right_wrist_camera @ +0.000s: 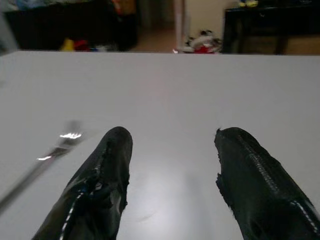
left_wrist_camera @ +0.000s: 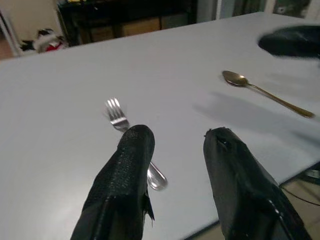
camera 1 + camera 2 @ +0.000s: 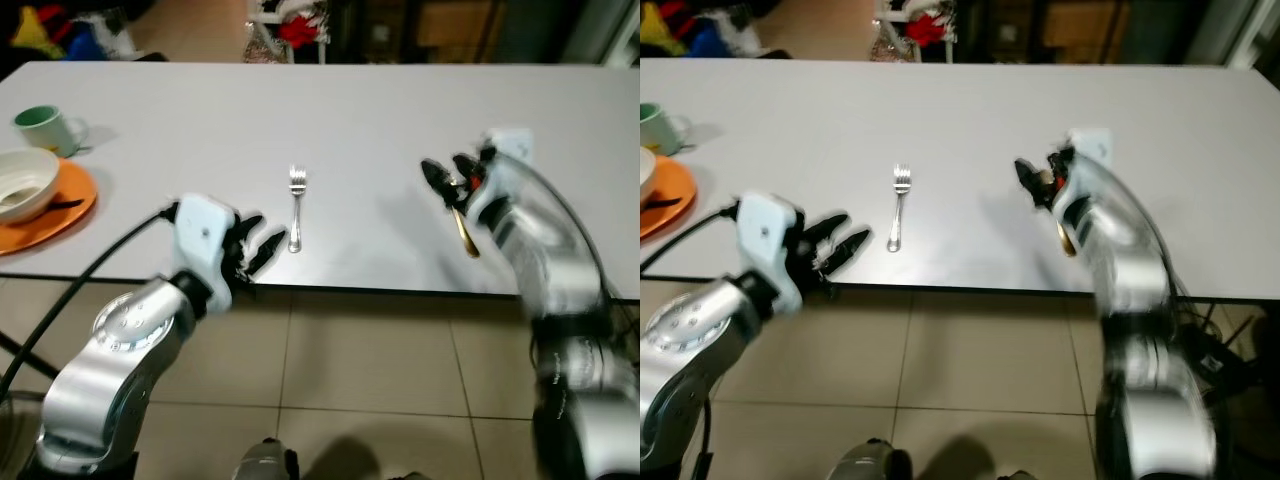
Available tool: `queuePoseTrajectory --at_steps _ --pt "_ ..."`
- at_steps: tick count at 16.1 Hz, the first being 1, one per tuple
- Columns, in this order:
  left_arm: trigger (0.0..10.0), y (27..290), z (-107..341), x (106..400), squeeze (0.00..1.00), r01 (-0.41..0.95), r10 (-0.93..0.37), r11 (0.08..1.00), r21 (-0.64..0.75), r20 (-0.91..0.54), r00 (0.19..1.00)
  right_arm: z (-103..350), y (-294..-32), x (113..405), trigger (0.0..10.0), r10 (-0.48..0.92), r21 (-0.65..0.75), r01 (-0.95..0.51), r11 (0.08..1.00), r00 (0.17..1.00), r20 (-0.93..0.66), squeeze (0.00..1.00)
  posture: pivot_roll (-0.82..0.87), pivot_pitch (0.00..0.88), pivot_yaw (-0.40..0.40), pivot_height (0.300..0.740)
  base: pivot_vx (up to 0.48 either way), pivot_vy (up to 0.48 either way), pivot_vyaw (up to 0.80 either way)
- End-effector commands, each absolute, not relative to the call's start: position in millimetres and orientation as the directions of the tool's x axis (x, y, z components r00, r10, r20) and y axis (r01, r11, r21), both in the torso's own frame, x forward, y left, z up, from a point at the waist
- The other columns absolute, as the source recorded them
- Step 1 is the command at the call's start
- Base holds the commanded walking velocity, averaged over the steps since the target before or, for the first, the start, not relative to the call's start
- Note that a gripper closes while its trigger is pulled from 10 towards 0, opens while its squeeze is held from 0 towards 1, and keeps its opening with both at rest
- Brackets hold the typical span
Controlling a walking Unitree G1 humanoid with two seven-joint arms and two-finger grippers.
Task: Setting the table
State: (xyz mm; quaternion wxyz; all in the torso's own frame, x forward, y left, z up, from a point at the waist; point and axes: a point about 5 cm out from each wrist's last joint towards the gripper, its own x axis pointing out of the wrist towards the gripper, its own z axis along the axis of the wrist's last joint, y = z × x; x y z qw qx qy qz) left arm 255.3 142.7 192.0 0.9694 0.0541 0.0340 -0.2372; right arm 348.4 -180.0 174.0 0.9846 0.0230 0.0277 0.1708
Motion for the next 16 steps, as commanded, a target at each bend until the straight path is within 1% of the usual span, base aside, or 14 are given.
queuePoseTrajectory --at_steps 1,2,4,6,9,10,11,14,15,16 --pt "10.0 144.5 192.6 259.1 0.0 0.394 -0.384 0.912 0.116 -0.097 0.918 183.1 -168.6 330.9 10.0 0.354 0.064 -0.354 0.933 0.935 0.0 1.0 0.13 0.0 0.02 0.74 0.0 0.0 0.8" --pt "10.0 143.0 192.4 259.8 0.0 0.365 -0.355 0.923 0.119 -0.097 0.93 179.0 -165.3 314.3 10.0 0.339 0.08 -0.339 0.937 0.941 0.01 1.0 0.12 0.0 0.019 0.74 0.0 0.0 0.8" --pt "10.0 141.2 188.7 255.9 0.0 0.349 -0.339 0.931 0.108 -0.097 0.936 170.9 -164.3 292.3 10.0 0.302 0.1 -0.302 0.948 0.953 0.016 1.0 0.11 0.0 0.021 0.74 0.0 0.0 0.8" --pt "10.0 143.3 183.8 252.0 0.0 0.33 -0.32 0.937 0.11 -0.102 0.942 166.0 -163.0 275.8 10.0 0.273 0.085 -0.272 0.958 0.962 0.009 1.0 0.1 0.0 0.021 0.74 0.0 0.0 0.8" --pt "10.0 145.5 179.0 248.8 0.0 0.283 -0.27 0.95 0.129 -0.108 0.957 162.4 -164.4 253.7 10.0 0.205 -0.018 -0.205 0.979 0.979 -0.01 1.0 0.09 0.0 0.022 0.74 0.0 0.0 0.8" --pt "10.0 142.8 179.6 250.1 0.0 0.28 -0.269 0.949 0.143 -0.095 0.959 163.1 -167.2 245.9 10.0 0.154 -0.069 -0.156 0.985 0.988 -0.033 1.0 0.07 0.0 0.032 0.74 0.0 0.0 0.8" --pt "10.0 139.9 181.1 251.7 0.0 0.293 -0.284 0.945 0.144 -0.084 0.955 162.7 -169.8 244.7 10.0 0.126 -0.113 -0.13 0.985 0.991 -0.041 1.0 0.07 0.0 0.038 0.74 0.0 0.0 0.8" --pt "10.0 138.8 183.8 255.4 0.0 0.292 -0.285 0.947 0.137 -0.067 0.956 160.8 -168.3 244.3 10.0 0.096 -0.147 -0.101 0.984 0.994 -0.047 1.0 0.06 0.0 0.038 0.74 0.0 0.0 0.56" --pt "10.0 139.0 184.7 256.4 0.0 0.286 -0.28 0.949 0.133 -0.061 0.958 159.4 -165.2 243.6 10.0 0.111 -0.12 -0.119 0.986 0.991 -0.069 1.0 0.06 0.0 0.038 0.74 0.0 0.0 0.0" --pt "10.0 139.5 185.5 258.3 0.0 0.274 -0.269 0.953 0.128 -0.053 0.962 156.9 -156.5 242.3 10.0 0.167 -0.017 -0.17 0.985 0.981 -0.097 1.0 0.07 0.0 0.04 0.74 0.0 0.0 0.0"
